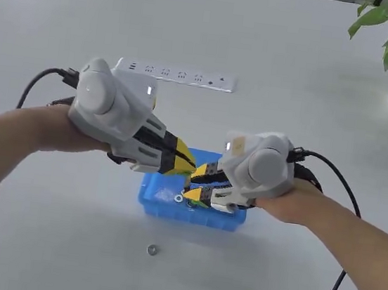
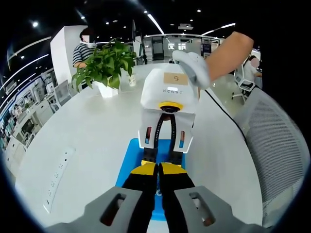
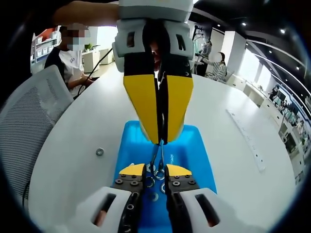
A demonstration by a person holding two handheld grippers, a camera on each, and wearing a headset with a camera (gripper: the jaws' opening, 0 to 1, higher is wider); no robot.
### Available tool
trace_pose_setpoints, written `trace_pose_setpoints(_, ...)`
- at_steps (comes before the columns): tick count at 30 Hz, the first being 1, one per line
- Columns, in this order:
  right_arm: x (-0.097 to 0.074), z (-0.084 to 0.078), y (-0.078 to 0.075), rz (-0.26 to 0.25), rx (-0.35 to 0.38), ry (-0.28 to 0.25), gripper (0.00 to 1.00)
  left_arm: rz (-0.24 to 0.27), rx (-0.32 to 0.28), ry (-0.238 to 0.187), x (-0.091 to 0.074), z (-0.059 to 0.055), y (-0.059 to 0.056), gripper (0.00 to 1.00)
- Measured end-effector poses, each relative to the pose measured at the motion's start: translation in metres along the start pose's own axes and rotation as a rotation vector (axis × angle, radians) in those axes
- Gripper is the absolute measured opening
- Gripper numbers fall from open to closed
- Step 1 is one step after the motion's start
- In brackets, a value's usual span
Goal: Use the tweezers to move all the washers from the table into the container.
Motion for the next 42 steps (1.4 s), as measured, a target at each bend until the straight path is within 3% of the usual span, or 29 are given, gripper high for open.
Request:
trace_pose_setpoints(14,-0.020,-0.002,-0.003,-0.063,0.084,-0.012,0.29,0.010,-0.008,-0.006,-0.004,0.006,0.000,0.05)
trace_pose_setpoints(24,-0.045,-0.007,0.000,-0.132,0.155,-0.025,0.39,0.027,-0.005,-0.007,-0.014,0.016,-0.003,0.05)
trace_pose_setpoints(42,-0.083,-0.013,0.019,-0.211,0.218,-0.041,0.55,0.041,-0.002,-0.005,-0.033,0.032,-0.016,0.04)
Point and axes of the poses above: the centre of the closed fingertips' face, and the gripper's own axes: x roughly forward along the fingers, y roughly to its left, z roughly out of its top, the point moved 6 cm from there along -x, roughly backward along the fingers, and after that the axes turned 2 degrees about -y, right-handed, at the moved point
